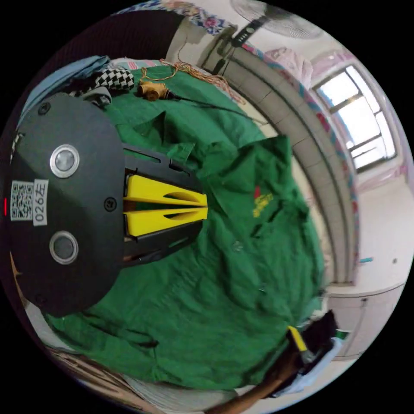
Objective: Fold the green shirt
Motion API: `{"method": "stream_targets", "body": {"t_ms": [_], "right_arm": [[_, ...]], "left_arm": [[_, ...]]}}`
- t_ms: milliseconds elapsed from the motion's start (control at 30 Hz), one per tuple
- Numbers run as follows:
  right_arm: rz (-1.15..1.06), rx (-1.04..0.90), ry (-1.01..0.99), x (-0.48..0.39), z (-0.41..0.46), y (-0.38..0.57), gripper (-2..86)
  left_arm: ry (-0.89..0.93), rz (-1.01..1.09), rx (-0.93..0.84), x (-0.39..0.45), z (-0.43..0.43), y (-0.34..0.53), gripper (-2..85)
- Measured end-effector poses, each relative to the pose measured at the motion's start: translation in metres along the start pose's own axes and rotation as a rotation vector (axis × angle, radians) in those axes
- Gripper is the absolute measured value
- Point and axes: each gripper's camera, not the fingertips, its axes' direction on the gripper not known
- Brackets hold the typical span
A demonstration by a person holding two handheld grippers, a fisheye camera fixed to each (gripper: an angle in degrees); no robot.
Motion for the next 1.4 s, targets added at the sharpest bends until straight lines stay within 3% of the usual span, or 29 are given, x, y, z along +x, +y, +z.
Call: {"method": "stream_targets", "body": {"t_ms": [67, 167, 233, 333, 367, 467, 533, 667, 767, 900, 1067, 1167, 1200, 1333, 1400], "right_arm": [[-0.072, -0.007, 0.034, -0.020, 0.015, 0.012, -0.9], [-0.017, -0.030, 0.001, -0.029, 0.018, 0.029, -1.0], [0.008, -0.004, 0.083, -0.042, 0.010, 0.043, -1.2], [0.045, 0.353, 0.192, -0.083, -0.046, 0.082, -1.4], [0.078, 0.538, 0.158, -0.102, -0.072, 0.105, -1.2], [-0.004, 0.800, -0.085, -0.156, -0.107, 0.156, -1.0], [-0.124, 0.716, -0.252, -0.192, -0.113, 0.166, -0.9], [-0.280, 0.543, -0.542, -0.290, -0.087, 0.194, -0.4], [-0.378, 0.382, -0.542, -0.365, -0.048, 0.209, 2.7], [-0.444, 0.200, -0.520, -0.429, -0.003, 0.216, 11.9], [-0.327, 0.048, -0.771, -0.457, 0.050, 0.221, 11.0], [-0.302, 0.070, -0.815, -0.458, 0.060, 0.239, 5.2], [-0.312, 0.063, -0.841, -0.458, 0.062, 0.244, 4.0], [-0.359, 0.084, -0.878, -0.461, 0.068, 0.276, 0.6], [-0.372, 0.107, -0.874, -0.464, 0.069, 0.287, 1.6]], "left_arm": [[-0.051, 0.055, 0.003, 0.010, 0.009, 0.007, -0.8], [-0.165, 0.059, -0.059, 0.008, -0.005, 0.013, -0.7], [-0.193, 0.042, -0.030, 0.005, -0.033, 0.021, -0.7], [-0.179, -0.015, 0.184, 0.001, -0.094, 0.045, -0.7], [-0.147, -0.020, 0.237, 0.000, -0.108, 0.052, -0.7], [0.071, -0.068, 0.519, -0.009, -0.169, 0.098, -0.7], [0.211, -0.120, 0.637, -0.020, -0.199, 0.129, -0.7], [0.283, -0.073, 0.559, -0.013, -0.212, 0.163, -0.7], [0.177, -0.068, 0.465, -0.001, -0.205, 0.188, -0.8], [0.253, -0.069, 0.363, -0.002, -0.193, 0.196, -0.9], [0.330, -0.054, 0.351, -0.008, -0.165, 0.174, -0.9], [0.244, -0.042, 0.012, -0.009, -0.103, 0.154, -0.8], [0.163, -0.034, -0.201, -0.012, -0.075, 0.157, -0.8], [0.455, -0.379, -0.090, -0.075, -0.085, 0.198, -0.8], [0.444, -0.418, -0.014, -0.083, -0.103, 0.209, -0.8]]}}
